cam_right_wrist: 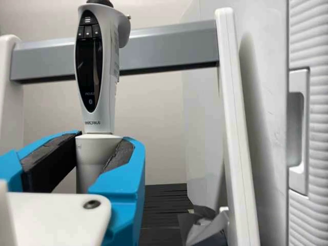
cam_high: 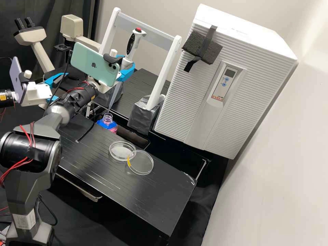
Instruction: Use the pipette
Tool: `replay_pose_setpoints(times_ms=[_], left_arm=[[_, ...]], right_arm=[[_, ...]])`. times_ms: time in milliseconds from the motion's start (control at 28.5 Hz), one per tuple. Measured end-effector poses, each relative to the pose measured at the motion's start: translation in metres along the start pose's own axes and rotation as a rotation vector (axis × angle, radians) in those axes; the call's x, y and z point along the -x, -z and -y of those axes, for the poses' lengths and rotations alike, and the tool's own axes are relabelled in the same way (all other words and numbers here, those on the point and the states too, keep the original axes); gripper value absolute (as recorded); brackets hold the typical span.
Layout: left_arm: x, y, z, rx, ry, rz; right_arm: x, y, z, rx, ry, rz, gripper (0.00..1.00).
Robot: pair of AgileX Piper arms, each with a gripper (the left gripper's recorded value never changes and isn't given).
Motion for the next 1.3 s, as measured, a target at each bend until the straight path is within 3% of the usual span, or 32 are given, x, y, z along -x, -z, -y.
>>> replay_pose_setpoints(times_ms=[386, 526, 842, 1052, 1297], left_arm=[[-0.0028, 0.001, 0.011, 0.014, 0.035, -0.017], [-0.0035, -0.004, 0.02, 0.015, 0.065, -0.002], [0.0, -0.008, 0.041, 0.013, 0.158, 0.01], [0.0002, -0.008, 0.041, 0.028, 0.161, 0.008], [0.0023, -0.007, 0.044, 0.043, 0.172, 0.004]], right_arm=[[0.008, -0.005, 0.006, -0.021, -0.025, -0.001, 0.0], [0.009, -0.007, 0.011, -0.002, -0.025, -0.012, 0.0], [0.011, -0.021, 0.024, 0.028, -0.008, 0.019, 0.0], [0.014, -0.03, 0.034, 0.027, -0.002, 0.034, 0.0], [0.022, -0.038, 0.048, 0.058, -0.01, 0.024, 0.0]])
